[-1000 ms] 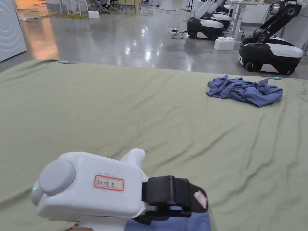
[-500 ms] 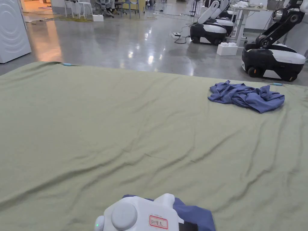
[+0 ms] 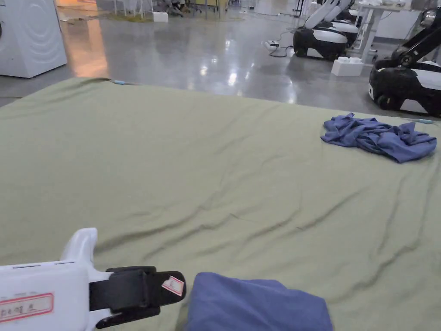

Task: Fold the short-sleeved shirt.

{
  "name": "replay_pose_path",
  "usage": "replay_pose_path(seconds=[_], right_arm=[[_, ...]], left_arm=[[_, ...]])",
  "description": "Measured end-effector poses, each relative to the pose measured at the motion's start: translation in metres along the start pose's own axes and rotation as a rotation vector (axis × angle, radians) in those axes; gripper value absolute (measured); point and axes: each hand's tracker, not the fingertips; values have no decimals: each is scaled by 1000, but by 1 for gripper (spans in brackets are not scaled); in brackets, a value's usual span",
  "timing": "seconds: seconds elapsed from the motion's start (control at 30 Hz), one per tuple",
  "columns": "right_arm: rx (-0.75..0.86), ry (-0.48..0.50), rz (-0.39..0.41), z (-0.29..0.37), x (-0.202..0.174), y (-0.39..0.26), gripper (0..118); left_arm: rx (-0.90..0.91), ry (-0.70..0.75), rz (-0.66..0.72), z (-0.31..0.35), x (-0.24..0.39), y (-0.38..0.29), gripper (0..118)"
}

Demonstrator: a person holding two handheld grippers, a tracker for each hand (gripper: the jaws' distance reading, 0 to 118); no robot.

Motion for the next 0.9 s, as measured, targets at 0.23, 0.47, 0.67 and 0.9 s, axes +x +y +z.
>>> replay_pose_path(seconds=[0.23,0.47,0.67,0.9], right_arm=[[-264,63,-10,-149,-1,12,2],[-344,100,-173,-166,27,4,2],[-332,74,-109,-164,17,4,2],[-322,104,-140,-163,22,1,2]], left_arm=[[45,-20,134,29,-24,-21,0],[6,-100,140,-1,-23,-14,0],[-95,-46,201,-57,-40,-1,107],[-322,-100,290,-129,-55,-19,106]])
